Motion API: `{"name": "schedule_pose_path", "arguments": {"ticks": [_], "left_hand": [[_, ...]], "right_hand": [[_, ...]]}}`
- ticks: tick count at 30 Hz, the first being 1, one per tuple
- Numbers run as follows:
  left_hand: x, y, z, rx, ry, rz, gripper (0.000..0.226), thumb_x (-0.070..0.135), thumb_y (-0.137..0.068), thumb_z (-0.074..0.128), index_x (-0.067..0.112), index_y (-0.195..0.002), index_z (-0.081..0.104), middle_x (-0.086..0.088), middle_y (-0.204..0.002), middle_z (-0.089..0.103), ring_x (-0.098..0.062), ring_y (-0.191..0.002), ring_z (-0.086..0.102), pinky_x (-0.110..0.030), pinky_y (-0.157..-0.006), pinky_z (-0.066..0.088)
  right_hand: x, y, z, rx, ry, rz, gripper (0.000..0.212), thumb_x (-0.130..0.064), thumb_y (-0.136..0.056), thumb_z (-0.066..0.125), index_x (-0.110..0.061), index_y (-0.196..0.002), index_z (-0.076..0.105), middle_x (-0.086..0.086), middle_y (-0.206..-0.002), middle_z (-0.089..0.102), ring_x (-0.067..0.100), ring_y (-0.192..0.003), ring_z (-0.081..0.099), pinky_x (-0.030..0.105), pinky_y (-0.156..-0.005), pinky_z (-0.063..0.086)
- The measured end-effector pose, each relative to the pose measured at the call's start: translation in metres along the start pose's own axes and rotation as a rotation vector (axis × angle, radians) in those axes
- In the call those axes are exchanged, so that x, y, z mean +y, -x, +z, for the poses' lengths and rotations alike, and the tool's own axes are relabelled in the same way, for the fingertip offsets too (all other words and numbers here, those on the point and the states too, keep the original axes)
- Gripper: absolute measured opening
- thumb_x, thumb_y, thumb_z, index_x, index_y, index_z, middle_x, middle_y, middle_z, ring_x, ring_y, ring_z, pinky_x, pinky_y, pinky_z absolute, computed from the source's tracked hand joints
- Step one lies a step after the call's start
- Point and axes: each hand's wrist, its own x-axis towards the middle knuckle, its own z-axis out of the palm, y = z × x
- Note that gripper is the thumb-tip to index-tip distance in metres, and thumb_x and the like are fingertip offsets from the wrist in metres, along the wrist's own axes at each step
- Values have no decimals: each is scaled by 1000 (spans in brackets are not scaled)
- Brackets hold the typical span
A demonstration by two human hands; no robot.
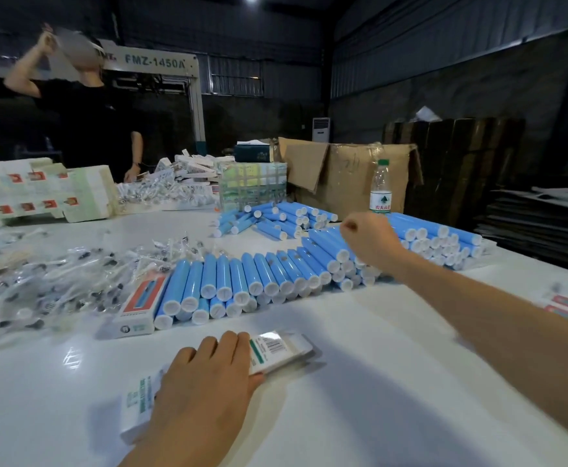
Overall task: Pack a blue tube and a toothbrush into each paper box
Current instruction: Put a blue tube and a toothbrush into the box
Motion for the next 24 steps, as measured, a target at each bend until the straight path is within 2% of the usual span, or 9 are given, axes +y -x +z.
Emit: {"name": "schedule_pose_path", "arguments": {"ticks": [2, 5, 9, 11, 13, 14, 17, 21, 24], "left_hand": [[-1, -3, 7, -37, -6, 27, 64, 57, -97, 16, 20, -148, 10, 4, -143, 28, -18, -124, 33, -33, -96, 30], [-1, -10, 8, -82, 7, 31, 66, 58, -97, 18, 18, -148, 5, 3, -143, 22, -19, -126, 29, -35, -97, 27], [-1, -11, 9, -152, -16, 7, 72, 60, -95, 21, 16, -149, 3, 0, -144, 21, -20, -128, 28, -37, -97, 26], [-2, -14, 3, -185, -12, 16, 78, 64, -91, 35, 13, -148, 18, -5, -139, 32, -22, -122, 38, -40, -94, 32], [-2, -14, -7, -209, 39, -8, 86, 68, -71, 65, 6, -131, 52, -12, -117, 55, -26, -97, 58, -44, -76, 46], [-2, -13, -10, -192, 53, -1, 87, 68, -71, 65, 6, -131, 52, -12, -117, 55, -26, -98, 57, -44, -76, 46], [-3, -8, 8, -123, 36, 35, 75, 62, -94, 25, 15, -149, 4, 0, -143, 21, -22, -126, 28, -40, -97, 25], [-5, -11, 11, -77, 38, 7, 68, 59, -96, 16, 18, -148, 0, 3, -142, 19, -21, -125, 26, -36, -98, 24], [-7, -11, 8, 11, 20, -29, 65, 59, -95, 14, 20, -146, 5, 4, -139, 26, -18, -120, 31, -33, -94, 27]], "right_hand": [[15, -39, -11, 41, 250, 0, 20, -5, -93, 42, -4, -93, 61, 11, -86, 59, 22, -70, 50, 26, -53, 34], [41, -82, -14, 45, 578, 60, 21, -9, -90, 51, -1, -107, 59, 17, -105, 59, 31, -92, 55, 34, -67, 44], [65, -109, 3, -131, 677, 251, 29, -17, -90, 47, -9, -116, 56, 11, -110, 56, 29, -95, 53, 39, -72, 42], [71, -116, 11, -151, 697, 279, 30, -20, -89, 47, -12, -117, 56, 11, -119, 57, 31, -101, 56, 39, -71, 41], [70, -119, 13, -143, 708, 301, 30, -23, -89, 48, -13, -116, 56, 10, -119, 58, 29, -98, 56, 38, -71, 41], [68, -119, 12, -155, 706, 306, 30, -25, -89, 49, -13, -115, 56, 9, -119, 58, 28, -95, 54, 38, -71, 40], [61, -115, 9, -206, 699, 302, 21, -25, -88, 50, -14, -105, 54, 9, -113, 58, 27, -87, 52, 35, -71, 41], [46, -101, 0, -73, 582, 250, 14, -19, -85, 55, -7, -91, 57, 4, -79, 53, 24, -71, 52, 31, -64, 43], [21, -79, -20, 88, 303, 199, 15, -21, -83, 58, -6, -86, 57, 5, -75, 55, 17, -58, 48, 25, -50, 34]]}}
